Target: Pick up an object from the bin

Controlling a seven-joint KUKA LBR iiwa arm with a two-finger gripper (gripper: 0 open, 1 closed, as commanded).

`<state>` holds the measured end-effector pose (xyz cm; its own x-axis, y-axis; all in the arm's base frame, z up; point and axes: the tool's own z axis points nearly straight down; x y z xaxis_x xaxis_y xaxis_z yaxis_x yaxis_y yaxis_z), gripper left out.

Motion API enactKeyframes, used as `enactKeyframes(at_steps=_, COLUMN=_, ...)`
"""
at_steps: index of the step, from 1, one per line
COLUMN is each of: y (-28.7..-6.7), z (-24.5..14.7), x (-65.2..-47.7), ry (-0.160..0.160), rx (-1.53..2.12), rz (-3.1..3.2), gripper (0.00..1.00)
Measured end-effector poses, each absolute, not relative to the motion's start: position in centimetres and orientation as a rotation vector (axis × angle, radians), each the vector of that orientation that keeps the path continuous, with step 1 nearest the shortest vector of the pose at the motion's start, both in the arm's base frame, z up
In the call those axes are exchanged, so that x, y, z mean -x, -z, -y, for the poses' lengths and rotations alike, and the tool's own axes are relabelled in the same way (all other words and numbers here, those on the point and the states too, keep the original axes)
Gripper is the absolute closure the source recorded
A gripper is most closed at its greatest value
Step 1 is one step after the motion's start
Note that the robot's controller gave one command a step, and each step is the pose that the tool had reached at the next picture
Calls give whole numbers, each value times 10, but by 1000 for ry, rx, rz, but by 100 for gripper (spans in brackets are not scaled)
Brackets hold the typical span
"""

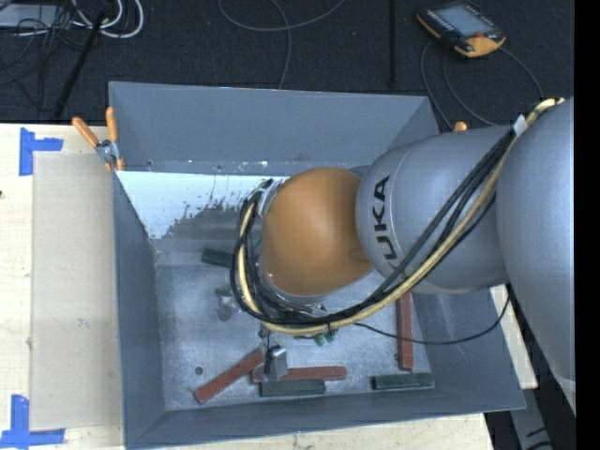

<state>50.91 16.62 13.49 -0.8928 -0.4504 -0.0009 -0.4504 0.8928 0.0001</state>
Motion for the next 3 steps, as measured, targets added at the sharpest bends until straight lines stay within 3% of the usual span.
enactKeyframes(at_steps=1, y=-81, z=-182, x=-515, ry=0, rx=1164, rz=-2916, gripper=0)
enactKeyframes(at_steps=2, y=-71, z=-154, x=-505, ry=-2, rx=1043, rz=-2961, gripper=100)
enactKeyframes(at_steps=3, y=-71, z=-154, x=-505, ry=-2, rx=1043, rz=-2962, gripper=100)
